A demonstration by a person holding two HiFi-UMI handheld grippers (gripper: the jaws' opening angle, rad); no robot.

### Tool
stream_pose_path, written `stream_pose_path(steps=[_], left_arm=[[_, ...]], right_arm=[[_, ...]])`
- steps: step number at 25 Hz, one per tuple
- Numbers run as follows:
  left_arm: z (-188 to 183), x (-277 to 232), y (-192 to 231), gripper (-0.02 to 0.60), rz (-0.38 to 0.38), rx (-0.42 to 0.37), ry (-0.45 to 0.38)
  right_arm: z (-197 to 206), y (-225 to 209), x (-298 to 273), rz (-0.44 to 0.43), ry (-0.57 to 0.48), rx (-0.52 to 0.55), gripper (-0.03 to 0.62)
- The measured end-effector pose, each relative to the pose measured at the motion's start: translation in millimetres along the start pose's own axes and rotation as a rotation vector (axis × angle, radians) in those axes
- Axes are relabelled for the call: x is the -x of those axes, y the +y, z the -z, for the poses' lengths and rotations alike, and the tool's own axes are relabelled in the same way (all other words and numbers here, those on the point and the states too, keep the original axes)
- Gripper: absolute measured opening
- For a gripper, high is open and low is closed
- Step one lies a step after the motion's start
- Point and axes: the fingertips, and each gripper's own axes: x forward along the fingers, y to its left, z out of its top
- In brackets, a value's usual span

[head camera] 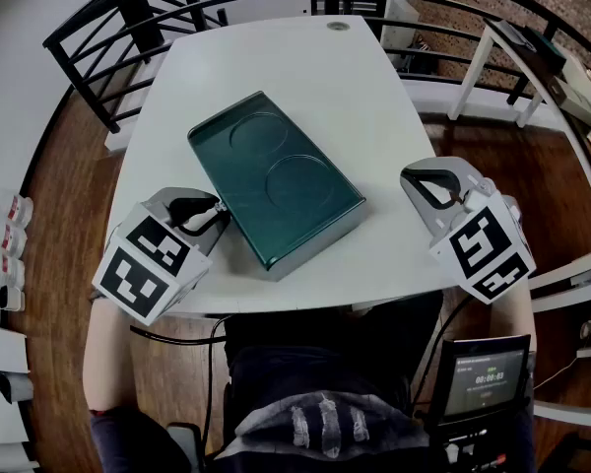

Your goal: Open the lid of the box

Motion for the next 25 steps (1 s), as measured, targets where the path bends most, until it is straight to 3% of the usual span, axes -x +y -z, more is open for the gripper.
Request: stream_pose_path(steps=[14, 25], left_arm=[[27.0, 22.1, 2.7, 0.087, 0.076, 0.142, -0.032], [68.0, 52.1, 4.6, 0.087, 0.071, 0.229, -0.049]], right_arm=[[2.7, -3.7, 3.0, 0.006, 0.007, 0.0, 0.002], [8.0, -6.4, 3.8, 0.007, 0.025, -0.008, 0.002]])
